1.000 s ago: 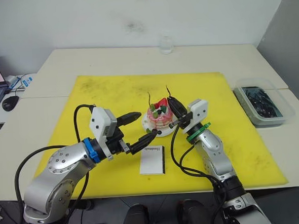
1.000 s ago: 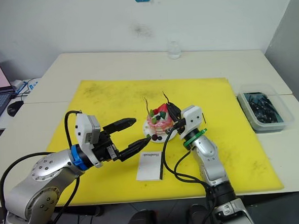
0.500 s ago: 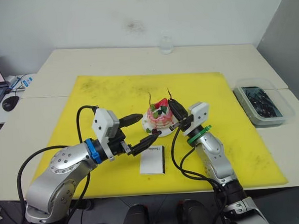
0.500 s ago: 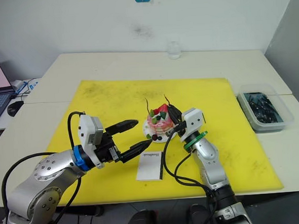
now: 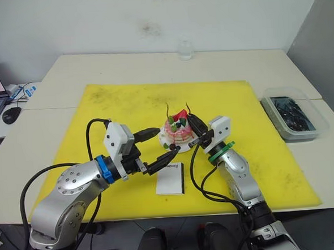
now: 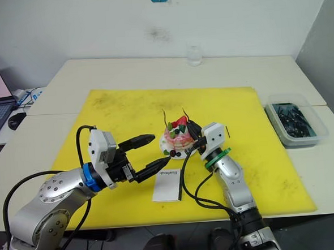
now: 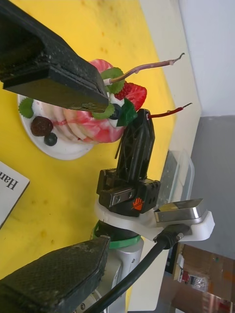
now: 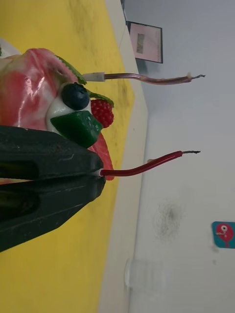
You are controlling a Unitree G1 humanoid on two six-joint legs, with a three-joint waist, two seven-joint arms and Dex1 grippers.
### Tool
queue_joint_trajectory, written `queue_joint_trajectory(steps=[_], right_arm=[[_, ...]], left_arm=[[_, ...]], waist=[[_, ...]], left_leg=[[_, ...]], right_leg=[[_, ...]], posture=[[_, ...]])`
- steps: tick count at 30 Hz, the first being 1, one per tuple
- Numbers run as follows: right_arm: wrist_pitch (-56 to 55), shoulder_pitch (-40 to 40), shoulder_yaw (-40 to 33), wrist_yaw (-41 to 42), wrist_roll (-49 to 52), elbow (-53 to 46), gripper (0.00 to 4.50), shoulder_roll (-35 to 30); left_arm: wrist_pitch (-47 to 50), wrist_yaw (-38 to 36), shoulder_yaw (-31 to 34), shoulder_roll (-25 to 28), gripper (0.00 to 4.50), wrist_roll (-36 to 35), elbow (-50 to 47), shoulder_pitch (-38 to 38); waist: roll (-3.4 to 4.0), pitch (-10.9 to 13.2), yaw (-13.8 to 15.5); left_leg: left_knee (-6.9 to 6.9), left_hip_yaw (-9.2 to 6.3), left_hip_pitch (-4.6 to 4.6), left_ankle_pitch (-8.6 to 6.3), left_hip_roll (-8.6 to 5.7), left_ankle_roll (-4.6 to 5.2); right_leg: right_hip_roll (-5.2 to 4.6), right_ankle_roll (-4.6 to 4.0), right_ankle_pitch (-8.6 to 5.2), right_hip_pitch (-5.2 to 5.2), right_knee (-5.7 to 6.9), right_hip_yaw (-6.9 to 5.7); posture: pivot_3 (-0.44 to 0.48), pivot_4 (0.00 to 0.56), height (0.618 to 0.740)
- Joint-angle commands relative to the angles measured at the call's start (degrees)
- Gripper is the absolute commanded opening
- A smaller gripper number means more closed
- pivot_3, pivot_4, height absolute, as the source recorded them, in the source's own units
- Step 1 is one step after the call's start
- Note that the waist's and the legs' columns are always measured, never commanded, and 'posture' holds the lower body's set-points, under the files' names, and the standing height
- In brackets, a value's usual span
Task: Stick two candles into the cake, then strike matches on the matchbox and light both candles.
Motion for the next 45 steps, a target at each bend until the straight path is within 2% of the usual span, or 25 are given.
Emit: queue_joint_trajectory(steps=[1,12,15,21,28,33,36,40,43,45], right_arm=[[0.85,0.8,-0.08,-0.72,-0.26,-0.33,0.05,0.15],[2.32,1.28,0.16,-0.12,1.49,-3.95,0.05,1.07],[2.05,1.03,-0.32,-0.44,1.9,-5.36,0.69,1.11],[5.22,0.64,-0.31,-0.96,1.35,-7.99,2.76,0.14],[9.02,2.08,-0.49,0.02,1.45,-14.12,2.76,-2.73],[13.6,4.69,-1.18,2.64,2.21,-21.93,2.76,-8.1],[19.21,7.15,-2.96,5.09,5.0,-27.63,2.76,-12.73],[26.26,10.52,-5.7,9.33,8.57,-34.38,2.76,-20.57],[31.64,11.9,-6.47,13.04,11.09,-37.67,2.76,-26.29],[33.76,12.24,-5.85,15.43,11.95,-39.04,2.4,-29.52]], left_arm=[[-1.59,-0.61,0.07,-0.24,4.5,0.1,-0.45,-0.04],[-1.62,-0.91,-0.24,-0.69,4.5,0.72,-0.57,-0.07],[-1.76,-0.94,-0.47,-0.78,4.5,0.99,-0.62,-0.06],[-1.96,-0.83,-0.93,-1.67,4.5,1.16,-0.29,-0.02],[-2.92,-1.1,-1.11,-1.51,4.5,2.44,0.47,0.39],[-0.26,-1.45,1.85,1.11,4.5,1.24,2.25,0.9],[8.06,-2.86,5.39,5.56,4.5,-4.93,4.38,2.37],[23.38,-2.38,10.74,10.4,4.5,-17.39,9.21,1.98],[33.16,-2.87,11.86,13.36,4.5,-25.56,12.04,1.08],[38.76,-1.63,11.54,14.02,4.5,-30.23,13.7,0.07]], waist=[[0.0,0.0,0.0],[0.0,0.0,0.0],[0.01,0.0,0.0],[0.01,0.0,0.0],[0.01,0.0,0.02],[0.01,0.0,0.04],[0.02,0.01,-0.01],[0.03,0.02,0.01],[0.02,0.02,0.0],[0.02,0.02,0.02]], left_leg=[[0.0,0.0,0.0,0.0,0.0,0.0],[0.0,0.0,0.02,0.0,0.01,0.0],[0.0,0.0,0.01,0.0,0.0,0.0],[-0.01,0.01,0.0,0.0,0.0,0.0],[-0.03,0.0,-0.01,0.0,0.0,0.0],[-0.03,0.0,-0.01,0.0,0.0,0.0],[-0.06,0.01,0.0,0.0,0.02,0.0],[-0.08,-0.03,0.01,0.0,0.03,0.0],[-0.07,0.0,0.01,0.0,0.01,0.0],[-0.06,-0.01,0.01,-0.01,-0.01,0.0]], right_leg=[[0.0,0.0,0.0,0.0,0.0,-0.01],[0.0,0.0,0.0,0.01,0.0,-0.01],[0.0,0.0,0.0,0.01,0.0,0.0],[-0.01,0.0,0.0,-0.01,-0.01,0.0],[-0.01,-0.01,-0.01,-0.02,-0.01,-0.01],[-0.01,-0.02,-0.02,-0.02,-0.02,-0.01],[-0.01,-0.05,-0.04,-0.03,-0.03,-0.02],[-0.02,-0.08,-0.07,-0.04,-0.02,-0.08],[-0.05,-0.09,-0.07,-0.03,-0.03,-0.06],[-0.08,-0.09,-0.08,-0.03,-0.04,-0.09]], posture=[[0.0,0.15,0.74],[0.0,0.15,0.74],[0.0,0.15,0.74],[0.0,0.15,0.74],[0.0,0.15,0.74],[0.0,0.15,0.74],[0.0,0.15,0.74],[0.0,0.15,0.74],[0.0,0.15,0.74],[0.0,0.15,0.74]])
